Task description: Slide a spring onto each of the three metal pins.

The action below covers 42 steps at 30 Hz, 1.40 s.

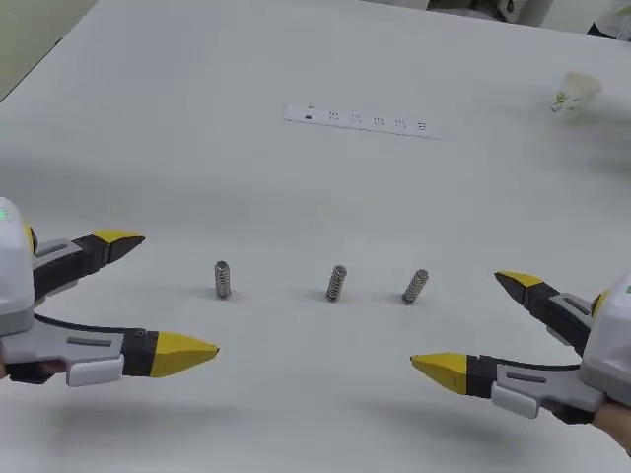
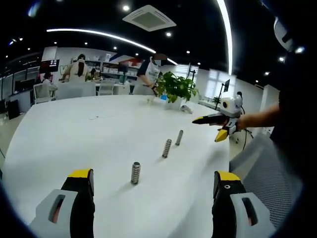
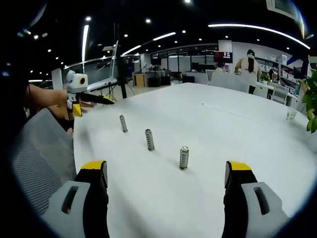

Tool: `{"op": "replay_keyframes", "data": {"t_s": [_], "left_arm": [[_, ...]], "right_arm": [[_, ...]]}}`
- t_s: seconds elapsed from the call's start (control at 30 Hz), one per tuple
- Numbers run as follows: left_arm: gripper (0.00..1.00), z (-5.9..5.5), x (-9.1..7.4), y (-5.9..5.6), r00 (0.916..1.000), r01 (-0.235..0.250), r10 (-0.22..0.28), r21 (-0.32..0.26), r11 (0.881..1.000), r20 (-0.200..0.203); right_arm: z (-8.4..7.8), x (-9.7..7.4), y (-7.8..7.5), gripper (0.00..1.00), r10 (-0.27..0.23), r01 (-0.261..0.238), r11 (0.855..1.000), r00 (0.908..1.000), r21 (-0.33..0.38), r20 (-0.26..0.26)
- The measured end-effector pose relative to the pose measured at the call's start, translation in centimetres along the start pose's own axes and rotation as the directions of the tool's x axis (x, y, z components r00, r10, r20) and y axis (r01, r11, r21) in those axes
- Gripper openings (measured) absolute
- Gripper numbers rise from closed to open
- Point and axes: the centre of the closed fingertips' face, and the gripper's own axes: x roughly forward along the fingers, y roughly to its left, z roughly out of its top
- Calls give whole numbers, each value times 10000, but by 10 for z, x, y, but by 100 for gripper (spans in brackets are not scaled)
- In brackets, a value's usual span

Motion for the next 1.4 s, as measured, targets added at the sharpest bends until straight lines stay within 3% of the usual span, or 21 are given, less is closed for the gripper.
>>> {"op": "replay_keyframes", "data": {"t_s": [0.43, 1.2, 1.4], "left_arm": [[98, -3, 2, -1, 9999, 50, -50, -43, 10000, -93], [98, 6, 5, 0, 9999, 88, -89, 86, 9999, 56], [98, 4, 6, 0, 10000, 94, -94, 93, 9999, -29]], "right_arm": [[1, 1, 1, 99, -35, 35, 10000, 10000, 13, -30], [8, -2, -3, 99, -242, 241, 9997, 9995, 65, 184], [7, -3, -2, 99, -258, 258, 9997, 9996, 20, 129]]}}
